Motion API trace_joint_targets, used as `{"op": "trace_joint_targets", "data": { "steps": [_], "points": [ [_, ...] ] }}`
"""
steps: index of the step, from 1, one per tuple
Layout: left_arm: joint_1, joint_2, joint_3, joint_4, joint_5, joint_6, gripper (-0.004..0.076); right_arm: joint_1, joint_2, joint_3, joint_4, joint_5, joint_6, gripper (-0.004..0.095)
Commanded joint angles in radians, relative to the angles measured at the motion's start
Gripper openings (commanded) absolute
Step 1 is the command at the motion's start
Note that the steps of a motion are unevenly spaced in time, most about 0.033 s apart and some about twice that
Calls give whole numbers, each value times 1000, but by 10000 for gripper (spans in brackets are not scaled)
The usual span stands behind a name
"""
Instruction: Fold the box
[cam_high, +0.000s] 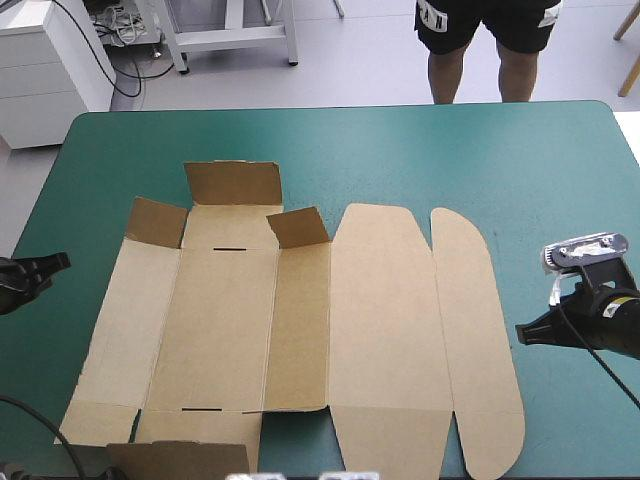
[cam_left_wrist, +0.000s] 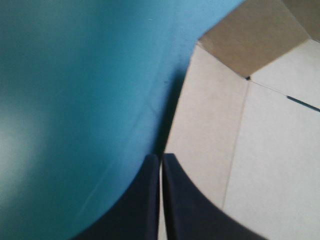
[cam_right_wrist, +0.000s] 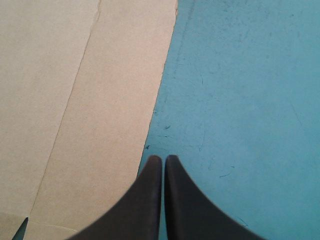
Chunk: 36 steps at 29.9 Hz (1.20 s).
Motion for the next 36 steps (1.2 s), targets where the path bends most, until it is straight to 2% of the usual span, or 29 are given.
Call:
{"op": "trace_joint_targets", "data": {
  "steps": [1, 9, 22, 24, 26, 31, 32, 34, 36],
  "points": [
    [66, -17, -28, -54, -19, 23, -8, -9, -6, -21, 12, -50, -8, -2],
    [70, 31, -28, -7, 56, 35, -8, -8, -4, -21, 19, -50, -8, -2],
    [70, 32, -25, 43, 57, 35, 8, -8, -4, -21, 36, -52, -8, -2],
    [70, 32, -16, 43, 58, 35, 58, -8, -4, -21, 36, -52, -8, -2],
    [70, 36, 0, 43, 58, 35, 150, -8, -4, -21, 36, -52, -8, -2],
    [70, 61, 43, 43, 54, 35, 514, -8, -4, -21, 36, -52, -8, -2],
    [70, 63, 52, 43, 48, 35, 563, -8, -4, -21, 36, -52, -8, -2],
    [70, 68, 75, 39, 28, 19, 636, -8, -4, -21, 36, -52, -8, -2],
    [70, 68, 93, 37, 28, 18, 645, -8, -4, -21, 36, -52, -8, -2]
  ]
}}
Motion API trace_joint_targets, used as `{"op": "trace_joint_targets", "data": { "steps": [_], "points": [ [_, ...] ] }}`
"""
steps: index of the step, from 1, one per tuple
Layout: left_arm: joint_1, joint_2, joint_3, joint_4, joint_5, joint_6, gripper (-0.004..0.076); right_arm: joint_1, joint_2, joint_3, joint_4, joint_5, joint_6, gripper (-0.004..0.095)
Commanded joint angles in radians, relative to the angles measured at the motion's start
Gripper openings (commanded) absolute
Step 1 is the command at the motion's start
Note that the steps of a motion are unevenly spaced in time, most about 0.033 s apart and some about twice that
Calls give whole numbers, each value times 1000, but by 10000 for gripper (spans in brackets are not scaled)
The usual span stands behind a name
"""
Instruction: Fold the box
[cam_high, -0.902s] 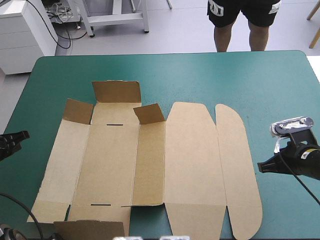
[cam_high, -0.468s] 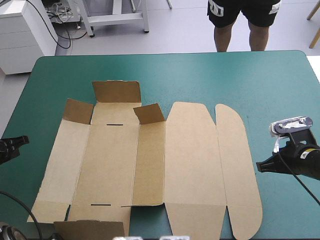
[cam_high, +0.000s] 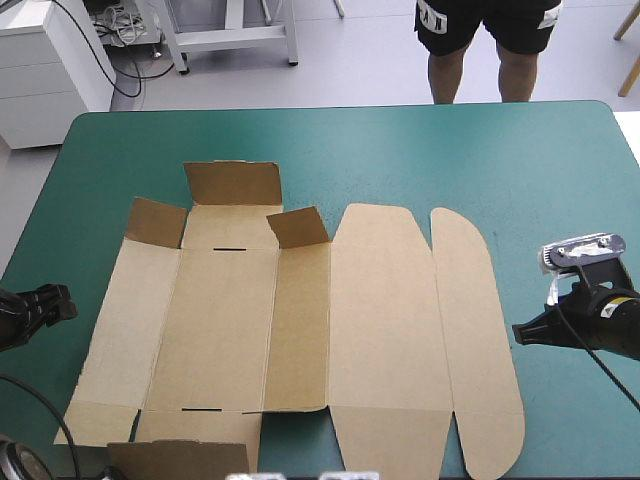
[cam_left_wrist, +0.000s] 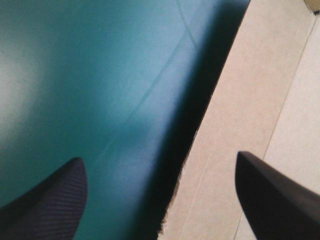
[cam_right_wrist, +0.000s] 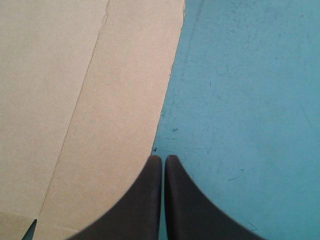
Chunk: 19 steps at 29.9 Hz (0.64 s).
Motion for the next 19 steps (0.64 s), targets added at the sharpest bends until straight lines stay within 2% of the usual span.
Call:
{"op": "trace_joint_targets", "data": {
  "steps": [1, 11, 19],
  "points": [
    [3, -18, 6, -37, -23, -12, 645, -8, -4, -28, 10, -46, -5, -2],
    [3, 2, 39, -37, 7, 102, 645, -8, -4, -28, 10, -46, -5, -2],
    [3, 42, 157, -94, 18, 317, 645, -8, -4, -22, 10, -44, -5, -2]
  ]
}}
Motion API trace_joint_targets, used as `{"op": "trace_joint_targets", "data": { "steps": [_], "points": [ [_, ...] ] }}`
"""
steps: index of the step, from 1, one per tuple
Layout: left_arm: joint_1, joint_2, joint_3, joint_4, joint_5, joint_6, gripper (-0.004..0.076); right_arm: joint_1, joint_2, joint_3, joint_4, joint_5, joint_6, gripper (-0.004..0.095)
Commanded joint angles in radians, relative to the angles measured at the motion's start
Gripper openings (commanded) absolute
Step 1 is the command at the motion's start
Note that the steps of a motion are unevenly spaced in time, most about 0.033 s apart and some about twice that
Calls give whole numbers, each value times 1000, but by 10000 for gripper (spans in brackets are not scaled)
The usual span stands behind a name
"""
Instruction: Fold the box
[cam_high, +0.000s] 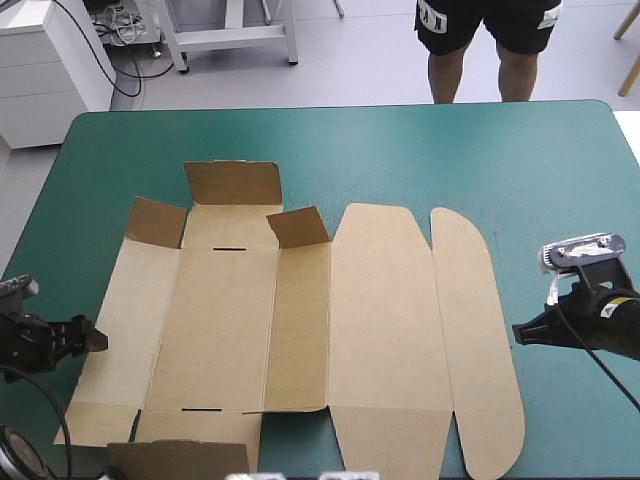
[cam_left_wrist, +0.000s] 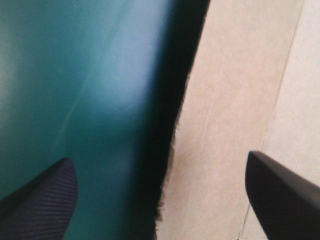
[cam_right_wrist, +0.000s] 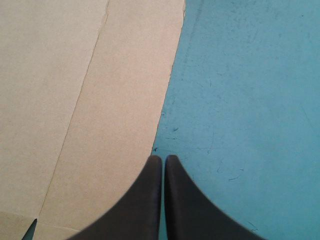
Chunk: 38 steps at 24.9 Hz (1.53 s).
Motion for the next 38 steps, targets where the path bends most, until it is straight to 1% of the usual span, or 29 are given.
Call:
{"op": "trace_joint_targets", "data": {
  "steps": [1, 6, 11, 18, 24, 26, 28, 30, 31, 32, 33, 35, 38],
  "points": [
    [3, -17, 23, -77, 8, 91, 645, -8, -4, -22, 9, -44, -5, -2],
    [3, -17, 66, -111, -1, 157, 638, -8, -4, -22, 9, -44, -5, -2],
    [-22, 3, 101, -137, 1, 163, 638, -8, -4, -22, 9, -44, -5, -2],
    [-149, 25, 103, -137, 65, 151, 638, -8, -4, -22, 9, -47, -5, -2],
    [-160, 25, 103, -149, 133, 148, 638, -8, -4, -22, 9, -47, -5, -2],
    [-160, 25, 103, -162, 146, 148, 619, -8, -4, -22, 9, -47, -5, -2],
    [-160, 25, 103, -179, 146, 148, 569, -8, -4, -22, 9, -45, -5, -2],
    [-160, 25, 103, -185, 146, 151, 449, -8, -4, -22, 9, -45, -5, -2],
    [-160, 25, 103, -185, 146, 152, 335, -8, -4, -22, 9, -45, -5, -2],
    [-160, 25, 103, -182, 146, 155, 272, -8, -4, -22, 9, -45, -5, -2],
    [-160, 25, 103, -182, 146, 155, 165, -8, -4, -22, 9, -45, -5, -2],
    [-160, 25, 103, -182, 146, 158, -6, -8, -4, -22, 9, -45, -5, -2],
    [-176, 25, 91, -149, 146, 154, -8, -8, -4, -22, 9, -45, -5, -2]
  ]
}}
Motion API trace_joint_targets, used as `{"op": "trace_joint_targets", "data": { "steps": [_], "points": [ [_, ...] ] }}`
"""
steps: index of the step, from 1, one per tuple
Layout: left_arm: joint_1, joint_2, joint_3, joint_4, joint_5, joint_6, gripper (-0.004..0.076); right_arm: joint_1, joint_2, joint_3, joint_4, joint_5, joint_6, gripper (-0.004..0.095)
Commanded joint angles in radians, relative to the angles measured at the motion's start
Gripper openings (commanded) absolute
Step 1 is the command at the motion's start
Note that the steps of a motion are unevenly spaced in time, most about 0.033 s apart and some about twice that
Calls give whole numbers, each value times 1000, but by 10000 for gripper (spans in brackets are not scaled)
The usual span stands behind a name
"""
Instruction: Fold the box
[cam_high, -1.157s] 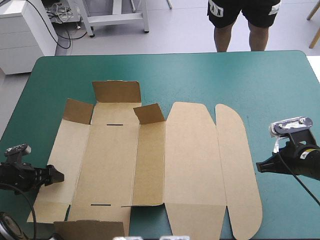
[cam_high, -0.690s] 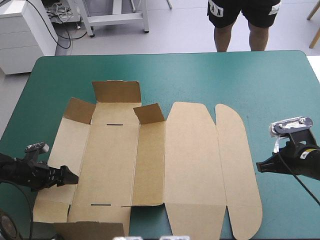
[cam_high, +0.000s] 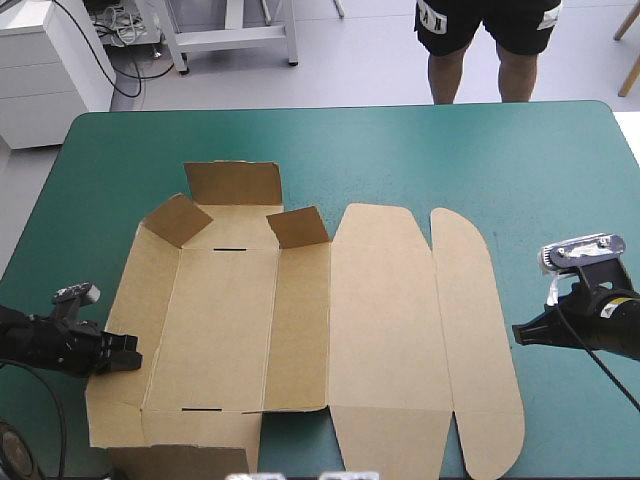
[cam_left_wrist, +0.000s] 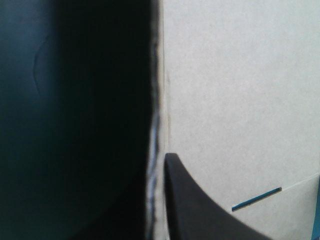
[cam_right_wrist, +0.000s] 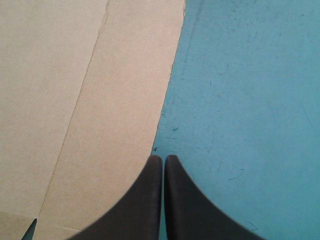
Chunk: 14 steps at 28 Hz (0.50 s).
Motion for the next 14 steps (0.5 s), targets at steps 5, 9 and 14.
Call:
{"op": "trace_joint_targets", "data": {
  "steps": [5, 9, 14],
  "points": [
    [-69, -16, -77, 5, 88, -37, -8, -8, -4, -23, 11, -44, -5, -2],
    [-136, -16, -127, 57, 86, -41, -8, -8, -4, -23, 13, -44, -5, -2],
    [-287, -16, -219, 122, 12, -45, -8, -8, -4, -23, 13, -44, -5, -3]
  ]
}}
